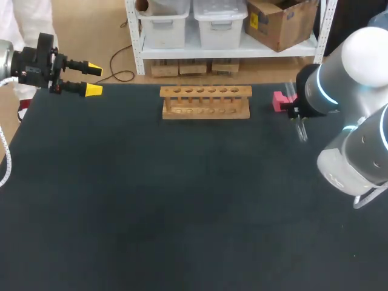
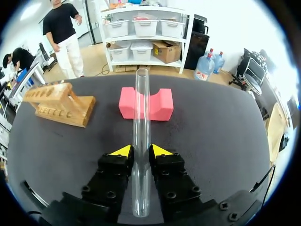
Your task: Grasp the test tube, adjust it, and insert it.
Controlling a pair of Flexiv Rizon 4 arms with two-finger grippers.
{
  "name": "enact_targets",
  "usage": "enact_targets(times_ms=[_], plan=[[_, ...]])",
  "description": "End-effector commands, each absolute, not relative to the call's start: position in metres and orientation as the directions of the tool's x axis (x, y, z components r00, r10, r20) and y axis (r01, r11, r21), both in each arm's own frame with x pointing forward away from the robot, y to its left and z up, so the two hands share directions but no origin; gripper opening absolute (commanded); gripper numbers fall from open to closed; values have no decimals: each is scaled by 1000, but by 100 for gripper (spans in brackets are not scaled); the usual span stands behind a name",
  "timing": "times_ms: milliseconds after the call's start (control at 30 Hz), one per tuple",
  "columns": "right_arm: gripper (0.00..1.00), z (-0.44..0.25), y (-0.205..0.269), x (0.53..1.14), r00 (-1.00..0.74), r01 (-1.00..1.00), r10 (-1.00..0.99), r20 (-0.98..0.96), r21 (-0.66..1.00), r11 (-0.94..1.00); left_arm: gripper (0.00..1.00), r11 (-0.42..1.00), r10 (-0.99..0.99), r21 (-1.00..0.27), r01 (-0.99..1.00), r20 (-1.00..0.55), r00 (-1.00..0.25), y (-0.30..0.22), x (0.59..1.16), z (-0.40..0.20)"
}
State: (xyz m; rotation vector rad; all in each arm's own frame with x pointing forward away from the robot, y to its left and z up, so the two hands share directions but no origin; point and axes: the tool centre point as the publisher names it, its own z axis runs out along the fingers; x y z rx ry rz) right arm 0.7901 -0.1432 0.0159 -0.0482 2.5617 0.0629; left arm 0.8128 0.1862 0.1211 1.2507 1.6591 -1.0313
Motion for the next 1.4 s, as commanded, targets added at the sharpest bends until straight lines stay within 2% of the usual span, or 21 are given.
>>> enact_targets(times_ms=[33,500,900,1400], plan=[[0,37,-135,774,-824,-14,-9,-566,5,1000,100,179,321,-136,974,-928,-189,186,812,120],[0,87,-81,773,-782,-34,3,-623,48,998,100,179,321,-136,974,-928,-189,186,812,120],[0,83,-24,791,-770,-178,-64,-635,117,977,100,179,321,-136,974,-928,-189,186,812,120],[0,78,8,791,-790,-199,-56,-611,169,965,100,179,321,-136,974,-928,-189,186,812,120]])
